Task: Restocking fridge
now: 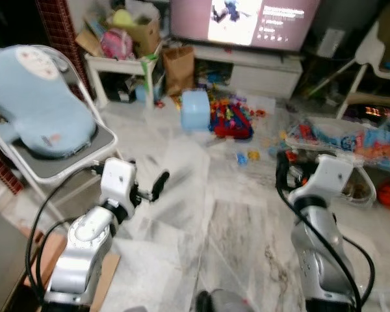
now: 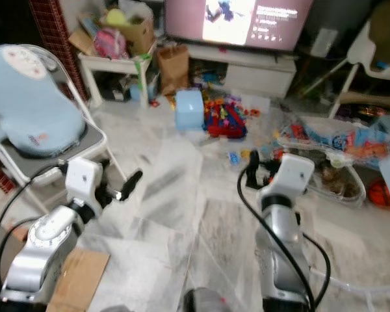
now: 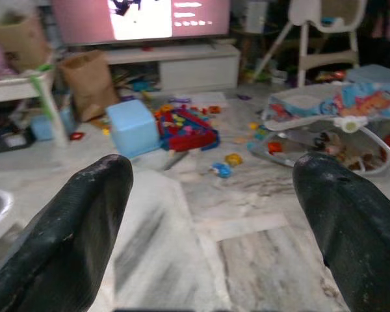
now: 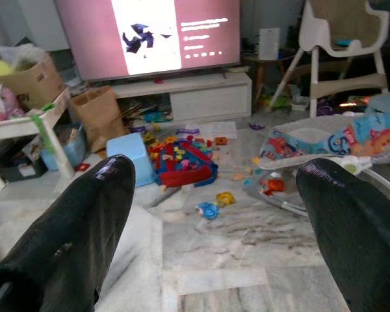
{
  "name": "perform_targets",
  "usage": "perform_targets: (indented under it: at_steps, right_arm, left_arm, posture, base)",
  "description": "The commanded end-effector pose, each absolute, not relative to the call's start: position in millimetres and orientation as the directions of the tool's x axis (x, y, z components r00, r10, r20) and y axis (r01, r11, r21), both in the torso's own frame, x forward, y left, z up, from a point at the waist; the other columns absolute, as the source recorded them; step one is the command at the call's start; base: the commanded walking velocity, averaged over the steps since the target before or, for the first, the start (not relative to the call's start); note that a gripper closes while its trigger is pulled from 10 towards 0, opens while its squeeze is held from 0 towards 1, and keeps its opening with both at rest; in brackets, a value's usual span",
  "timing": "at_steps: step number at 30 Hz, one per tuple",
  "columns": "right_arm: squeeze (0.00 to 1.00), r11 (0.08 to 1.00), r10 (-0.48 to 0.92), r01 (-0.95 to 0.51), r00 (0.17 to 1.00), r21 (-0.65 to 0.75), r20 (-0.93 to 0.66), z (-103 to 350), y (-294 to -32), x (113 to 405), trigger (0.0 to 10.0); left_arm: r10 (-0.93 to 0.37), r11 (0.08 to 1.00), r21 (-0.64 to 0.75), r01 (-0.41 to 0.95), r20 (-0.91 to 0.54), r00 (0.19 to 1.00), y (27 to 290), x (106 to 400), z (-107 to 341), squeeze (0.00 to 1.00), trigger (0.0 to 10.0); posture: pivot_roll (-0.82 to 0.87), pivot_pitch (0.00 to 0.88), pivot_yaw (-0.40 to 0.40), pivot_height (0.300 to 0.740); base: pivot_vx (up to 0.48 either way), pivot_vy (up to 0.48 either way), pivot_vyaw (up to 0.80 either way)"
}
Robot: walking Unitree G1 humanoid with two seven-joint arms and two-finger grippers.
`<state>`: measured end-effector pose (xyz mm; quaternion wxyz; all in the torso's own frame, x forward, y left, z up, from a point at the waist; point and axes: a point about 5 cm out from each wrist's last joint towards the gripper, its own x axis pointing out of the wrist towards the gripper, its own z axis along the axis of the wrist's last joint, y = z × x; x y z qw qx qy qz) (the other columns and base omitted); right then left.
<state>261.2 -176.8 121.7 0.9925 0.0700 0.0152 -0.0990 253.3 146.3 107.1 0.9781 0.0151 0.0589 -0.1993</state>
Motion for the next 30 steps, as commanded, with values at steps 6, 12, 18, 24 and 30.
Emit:
perform_targets:
  at_steps: [6,12,18,24,30]
  right_arm:
    - [0.0,0.967,-0.219,0.223,0.975,0.124,-0.042,121.8,-182.6,258.5,10.0]
    - [0.0,0.966,-0.223,0.226,0.974,0.125,-0.04,122.7,-184.7,258.3,10.0]
    - [0.0,0.967,-0.221,0.224,0.975,0.122,-0.04,122.9,-183.2,257.0,10.0]
    - [0.0,0.968,-0.222,0.225,0.974,0.113,-0.041,121.9,-183.3,256.8,10.0]
    - [0.0,0.968,-0.224,0.226,0.974,0.105,-0.035,122.6,-182.7,258.5,10.0]
  left_arm:
    - [-0.421,0.906,-0.002,0.423,-0.107,0.901,138.7,253.1,110.3,0.0,10.0]
    - [-0.429,0.902,-0.007,0.431,-0.102,0.897,138.0,253.6,110.7,0.0,10.0]
    - [-0.43,0.902,-0.008,0.431,-0.095,0.898,137.1,255.8,112.3,0.0,10.0]
    - [-0.429,0.903,-0.01,0.431,-0.094,0.898,136.9,256.5,112.2,0.0,10.0]
    - [-0.436,0.9,-0.009,0.437,-0.088,0.896,136.4,258.2,113.5,0.0,10.0]
  posture:
    - [0.05,0.0,-0.006,0.74]
    - [0.05,0.0,-0.004,0.74]
    - [0.05,0.0,-0.001,0.74]
    - [0.05,0.0,-0.002,0.74]
    - [0.05,0.0,0.0,0.74]
  base:
    - [0.256,0.0,-0.79]
    - [0.306,0.0,-0.79]
    - [0.346,0.0,-0.79]
    - [0.319,0.0,-0.79]
    - [0.319,0.0,-0.8]
